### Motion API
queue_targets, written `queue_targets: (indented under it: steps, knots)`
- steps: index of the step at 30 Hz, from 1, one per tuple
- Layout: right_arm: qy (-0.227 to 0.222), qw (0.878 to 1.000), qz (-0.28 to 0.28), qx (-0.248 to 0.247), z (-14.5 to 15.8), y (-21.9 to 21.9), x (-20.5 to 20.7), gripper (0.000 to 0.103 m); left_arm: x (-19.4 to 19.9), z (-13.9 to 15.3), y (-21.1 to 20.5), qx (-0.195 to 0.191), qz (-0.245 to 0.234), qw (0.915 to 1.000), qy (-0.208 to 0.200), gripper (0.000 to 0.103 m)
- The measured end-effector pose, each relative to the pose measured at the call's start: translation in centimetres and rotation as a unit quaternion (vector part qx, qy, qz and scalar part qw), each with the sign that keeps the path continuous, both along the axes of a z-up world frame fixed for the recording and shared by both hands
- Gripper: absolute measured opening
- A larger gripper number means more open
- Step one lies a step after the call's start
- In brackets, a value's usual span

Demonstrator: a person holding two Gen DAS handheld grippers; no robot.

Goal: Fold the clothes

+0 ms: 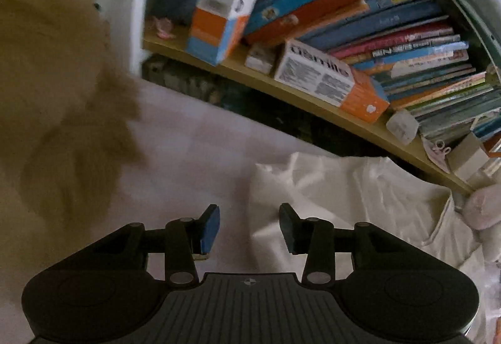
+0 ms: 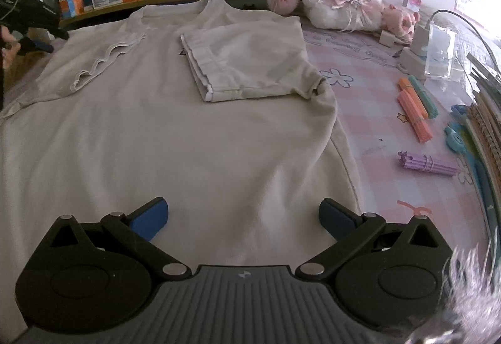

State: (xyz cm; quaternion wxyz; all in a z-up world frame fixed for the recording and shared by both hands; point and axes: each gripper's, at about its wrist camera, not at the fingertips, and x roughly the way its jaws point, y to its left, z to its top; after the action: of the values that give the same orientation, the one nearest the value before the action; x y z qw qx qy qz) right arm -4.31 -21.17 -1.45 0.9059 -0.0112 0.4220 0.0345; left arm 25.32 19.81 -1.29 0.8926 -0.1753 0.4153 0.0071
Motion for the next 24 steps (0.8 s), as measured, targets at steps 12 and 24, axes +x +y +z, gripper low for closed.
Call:
queue_targets:
  steps: [12, 24]
  knots:
    - [0.003, 1.000, -0.009, 0.000, 0.0, 0.1, 0.1, 0.103, 4.5, 0.6, 1.1, 0.081, -0.006, 0.9967, 0.001, 0.000]
    - [0.007, 1.000, -0.011, 0.000, -0.1, -0.1, 0.3, 0.103, 3.5, 0.2, 1.7, 0.108, 0.002, 0.9941, 0.006, 0.008]
